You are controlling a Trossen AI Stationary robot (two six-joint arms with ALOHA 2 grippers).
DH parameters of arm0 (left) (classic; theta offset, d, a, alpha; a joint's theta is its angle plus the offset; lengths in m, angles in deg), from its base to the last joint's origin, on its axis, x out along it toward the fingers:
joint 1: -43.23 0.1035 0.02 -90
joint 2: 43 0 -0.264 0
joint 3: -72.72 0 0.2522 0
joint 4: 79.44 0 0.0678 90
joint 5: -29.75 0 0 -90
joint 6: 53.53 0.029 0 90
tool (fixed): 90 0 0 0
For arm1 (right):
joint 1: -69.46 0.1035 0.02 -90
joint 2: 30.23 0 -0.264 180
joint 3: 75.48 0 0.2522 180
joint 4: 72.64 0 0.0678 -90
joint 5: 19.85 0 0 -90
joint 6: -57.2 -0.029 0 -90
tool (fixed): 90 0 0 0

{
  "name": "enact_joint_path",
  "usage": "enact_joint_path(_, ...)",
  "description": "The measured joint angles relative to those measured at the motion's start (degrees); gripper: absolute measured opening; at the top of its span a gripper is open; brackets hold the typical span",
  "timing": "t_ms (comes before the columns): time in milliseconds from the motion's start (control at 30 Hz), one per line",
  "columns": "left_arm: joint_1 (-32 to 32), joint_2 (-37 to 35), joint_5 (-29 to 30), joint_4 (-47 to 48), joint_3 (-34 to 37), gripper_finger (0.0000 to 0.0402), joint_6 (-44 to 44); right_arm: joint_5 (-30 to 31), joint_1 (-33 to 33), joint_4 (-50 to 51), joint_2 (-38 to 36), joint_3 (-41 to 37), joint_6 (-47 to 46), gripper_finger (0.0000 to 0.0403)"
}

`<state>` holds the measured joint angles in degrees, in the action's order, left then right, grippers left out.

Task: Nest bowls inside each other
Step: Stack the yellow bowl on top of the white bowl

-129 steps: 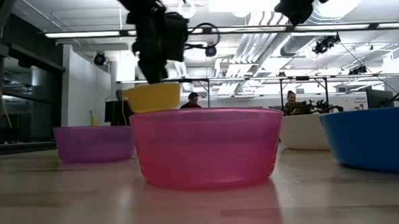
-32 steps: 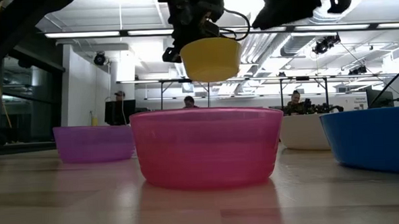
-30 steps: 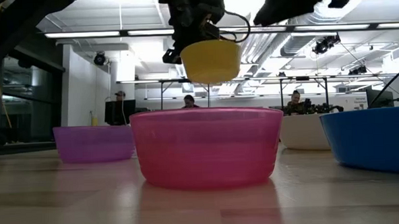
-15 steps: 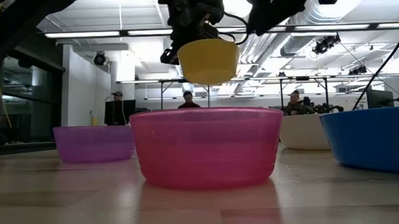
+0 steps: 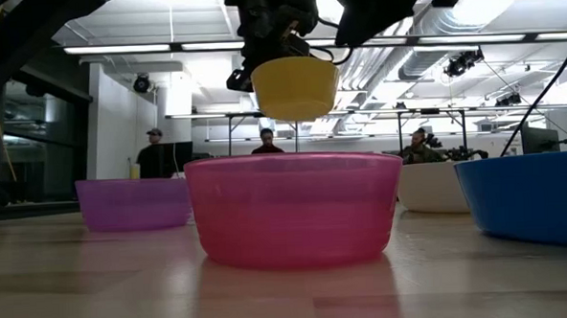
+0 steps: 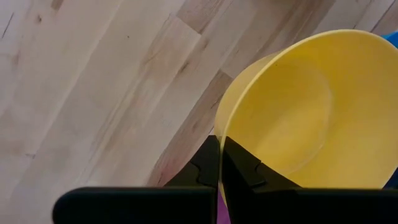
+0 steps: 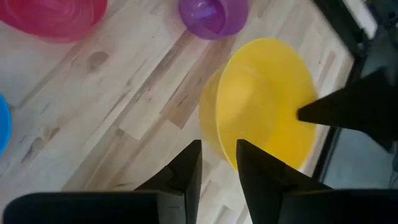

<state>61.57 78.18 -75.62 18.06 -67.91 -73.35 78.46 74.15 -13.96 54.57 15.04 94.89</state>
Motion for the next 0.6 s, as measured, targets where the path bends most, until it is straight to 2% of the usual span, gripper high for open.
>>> enact_joint_path(600,0.0,0.0,1.4,0.1,0.0,0.0000,-1.6,-2.8,1.2,-2.4,1.3,0.0,0.4,0.0093)
